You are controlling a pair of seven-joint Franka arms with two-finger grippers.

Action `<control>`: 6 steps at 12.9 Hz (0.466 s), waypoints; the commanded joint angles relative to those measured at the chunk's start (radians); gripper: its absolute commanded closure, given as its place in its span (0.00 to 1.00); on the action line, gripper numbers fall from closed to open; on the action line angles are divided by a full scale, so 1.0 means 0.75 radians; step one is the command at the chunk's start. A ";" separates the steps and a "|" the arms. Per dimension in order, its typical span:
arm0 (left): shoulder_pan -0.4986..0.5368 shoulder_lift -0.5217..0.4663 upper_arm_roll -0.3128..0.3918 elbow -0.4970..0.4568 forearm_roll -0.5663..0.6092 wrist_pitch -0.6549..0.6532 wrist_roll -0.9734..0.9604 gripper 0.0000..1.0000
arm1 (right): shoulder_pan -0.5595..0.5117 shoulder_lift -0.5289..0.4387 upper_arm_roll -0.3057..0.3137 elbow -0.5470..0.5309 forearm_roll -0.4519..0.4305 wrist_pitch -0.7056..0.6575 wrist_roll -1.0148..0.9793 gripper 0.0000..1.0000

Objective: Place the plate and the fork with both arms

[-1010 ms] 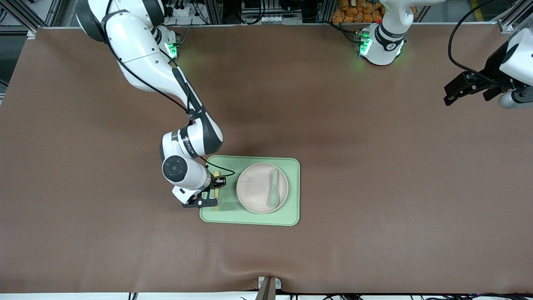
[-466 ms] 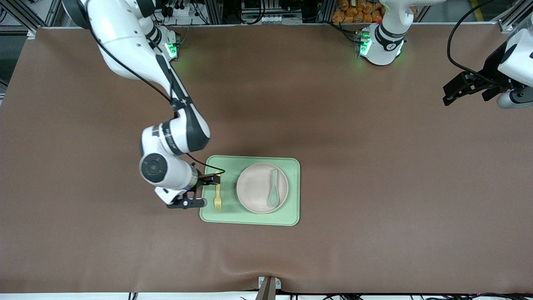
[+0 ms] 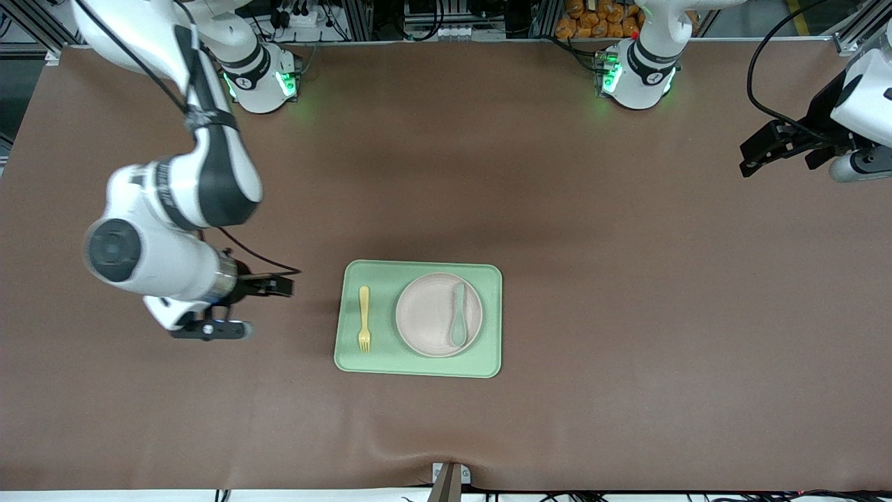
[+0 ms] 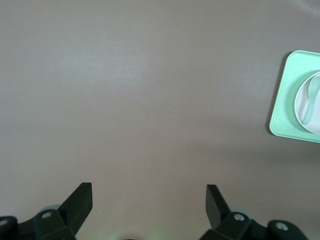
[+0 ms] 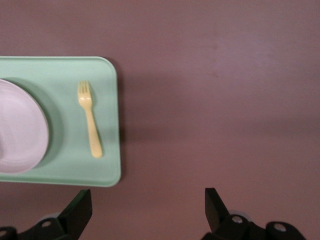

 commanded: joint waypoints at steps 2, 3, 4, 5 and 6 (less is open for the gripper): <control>0.002 -0.006 0.000 0.002 -0.003 0.004 0.024 0.00 | -0.138 -0.209 0.011 -0.047 -0.119 -0.237 -0.107 0.00; 0.000 -0.006 0.000 0.002 -0.001 0.004 0.024 0.00 | -0.167 -0.265 0.015 -0.047 -0.172 -0.274 -0.109 0.00; 0.000 -0.006 0.000 0.002 -0.003 0.004 0.024 0.00 | -0.218 -0.318 0.023 -0.047 -0.197 -0.313 -0.125 0.00; 0.002 -0.006 0.000 0.002 -0.001 0.004 0.024 0.00 | -0.253 -0.351 0.033 -0.047 -0.199 -0.345 -0.174 0.00; 0.000 -0.006 0.000 0.002 -0.003 0.004 0.024 0.00 | -0.304 -0.390 0.051 -0.049 -0.199 -0.366 -0.199 0.00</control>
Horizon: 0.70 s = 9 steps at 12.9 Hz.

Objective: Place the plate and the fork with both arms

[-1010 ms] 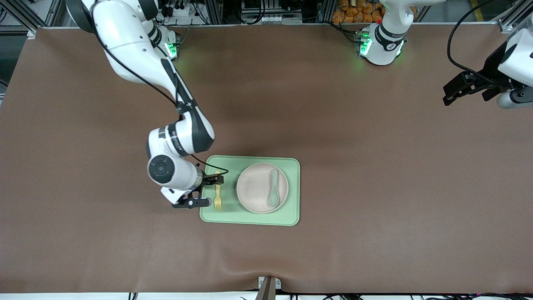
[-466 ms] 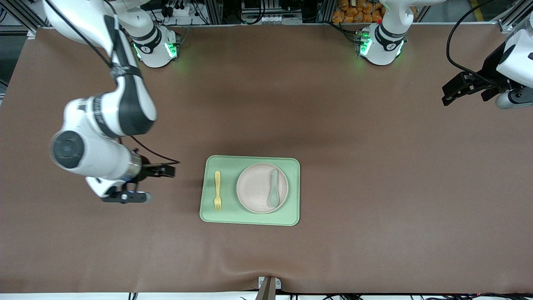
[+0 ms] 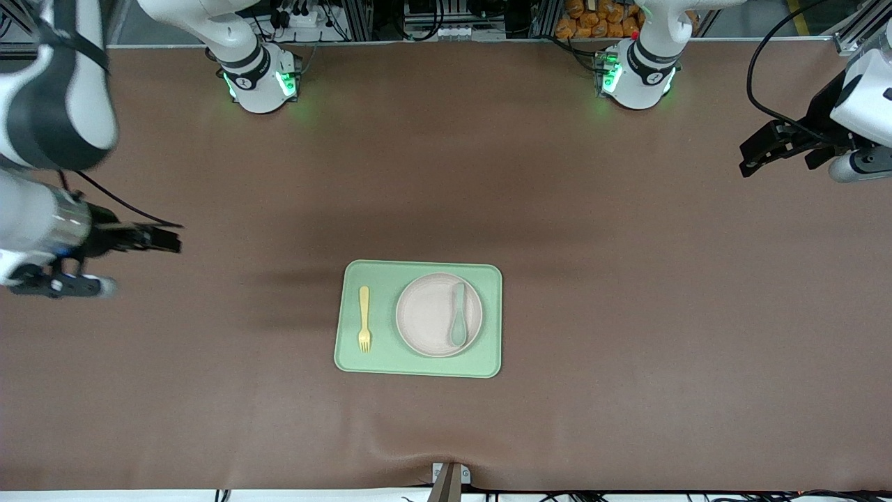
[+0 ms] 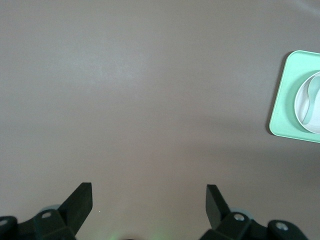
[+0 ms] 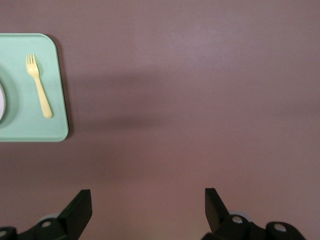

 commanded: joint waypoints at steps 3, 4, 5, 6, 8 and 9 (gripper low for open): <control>0.002 -0.008 0.000 0.002 -0.003 0.003 0.024 0.00 | -0.305 -0.245 0.313 -0.065 -0.143 -0.110 -0.033 0.00; 0.002 -0.008 0.000 0.002 -0.003 0.003 0.024 0.00 | -0.391 -0.296 0.391 -0.095 -0.149 -0.114 -0.031 0.00; 0.002 -0.008 0.000 0.002 -0.003 0.003 0.024 0.00 | -0.404 -0.345 0.398 -0.140 -0.151 -0.110 -0.027 0.00; 0.002 -0.008 0.000 0.002 -0.003 0.003 0.024 0.00 | -0.404 -0.386 0.398 -0.181 -0.151 -0.110 -0.019 0.00; 0.004 -0.008 0.000 0.002 -0.003 0.003 0.024 0.00 | -0.398 -0.424 0.398 -0.210 -0.151 -0.108 0.003 0.00; 0.004 -0.008 0.000 0.002 -0.003 0.003 0.026 0.00 | -0.390 -0.426 0.396 -0.210 -0.151 -0.106 0.003 0.00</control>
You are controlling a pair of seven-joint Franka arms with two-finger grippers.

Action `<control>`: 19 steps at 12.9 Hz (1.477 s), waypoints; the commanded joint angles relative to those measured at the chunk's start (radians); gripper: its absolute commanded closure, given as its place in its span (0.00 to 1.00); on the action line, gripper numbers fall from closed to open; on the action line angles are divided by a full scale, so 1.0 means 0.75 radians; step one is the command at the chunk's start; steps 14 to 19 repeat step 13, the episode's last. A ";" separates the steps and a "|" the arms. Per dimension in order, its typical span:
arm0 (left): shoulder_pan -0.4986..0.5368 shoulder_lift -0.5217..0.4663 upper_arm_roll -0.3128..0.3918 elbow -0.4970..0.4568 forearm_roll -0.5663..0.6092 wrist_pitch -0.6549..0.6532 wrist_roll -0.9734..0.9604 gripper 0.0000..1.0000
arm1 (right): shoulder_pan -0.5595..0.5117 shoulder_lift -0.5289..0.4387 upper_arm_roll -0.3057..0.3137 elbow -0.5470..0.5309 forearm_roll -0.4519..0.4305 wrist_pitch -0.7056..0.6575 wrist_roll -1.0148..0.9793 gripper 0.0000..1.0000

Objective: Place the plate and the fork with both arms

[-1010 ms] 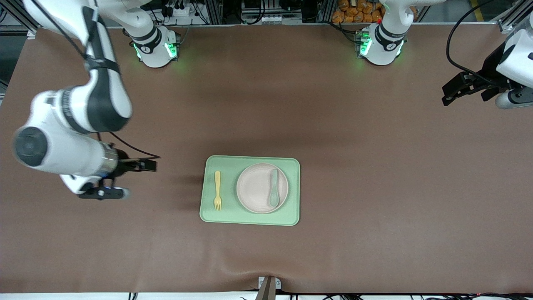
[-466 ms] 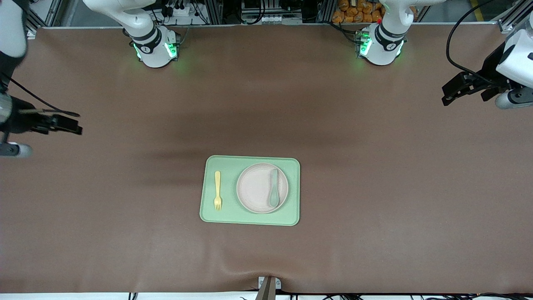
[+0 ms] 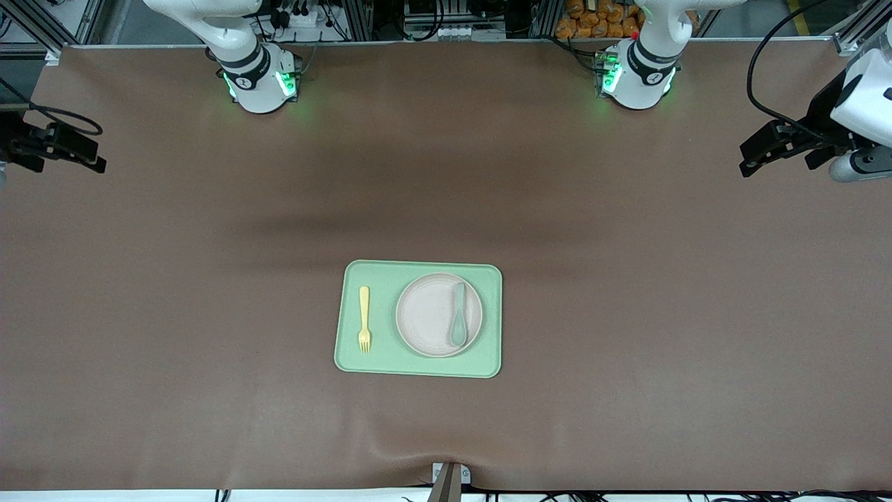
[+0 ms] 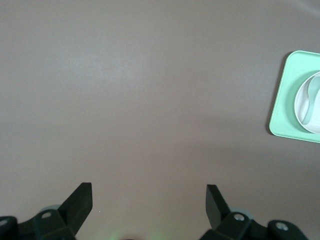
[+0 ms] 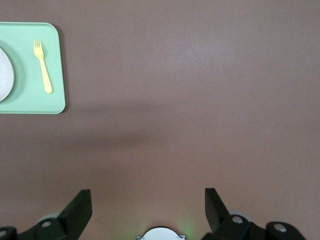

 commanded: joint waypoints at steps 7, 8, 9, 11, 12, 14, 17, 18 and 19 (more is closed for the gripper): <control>0.008 -0.011 0.000 0.002 -0.003 0.001 0.056 0.00 | 0.024 -0.062 -0.003 -0.074 -0.017 0.029 0.025 0.00; 0.010 -0.011 0.000 0.004 -0.003 0.001 0.069 0.00 | 0.024 -0.065 -0.001 -0.070 -0.019 0.029 0.021 0.00; 0.014 -0.008 0.002 0.004 -0.005 0.001 0.089 0.00 | 0.024 -0.067 0.001 -0.068 -0.019 0.029 0.015 0.00; 0.017 -0.008 0.008 0.006 -0.005 0.001 0.144 0.00 | 0.026 -0.067 0.006 -0.068 -0.019 0.027 0.015 0.00; 0.015 -0.008 0.010 0.006 -0.003 0.001 0.185 0.00 | 0.026 -0.067 0.006 -0.066 -0.019 0.027 0.015 0.00; 0.014 -0.008 0.012 0.006 -0.003 0.001 0.212 0.00 | 0.028 -0.067 0.008 -0.066 -0.019 0.029 0.015 0.00; 0.014 -0.008 0.012 0.006 -0.003 0.001 0.212 0.00 | 0.028 -0.067 0.008 -0.066 -0.019 0.029 0.015 0.00; 0.014 -0.008 0.012 0.006 -0.003 0.001 0.212 0.00 | 0.028 -0.067 0.008 -0.066 -0.019 0.029 0.015 0.00; 0.014 -0.008 0.012 0.006 -0.003 0.001 0.212 0.00 | 0.028 -0.067 0.008 -0.066 -0.019 0.029 0.015 0.00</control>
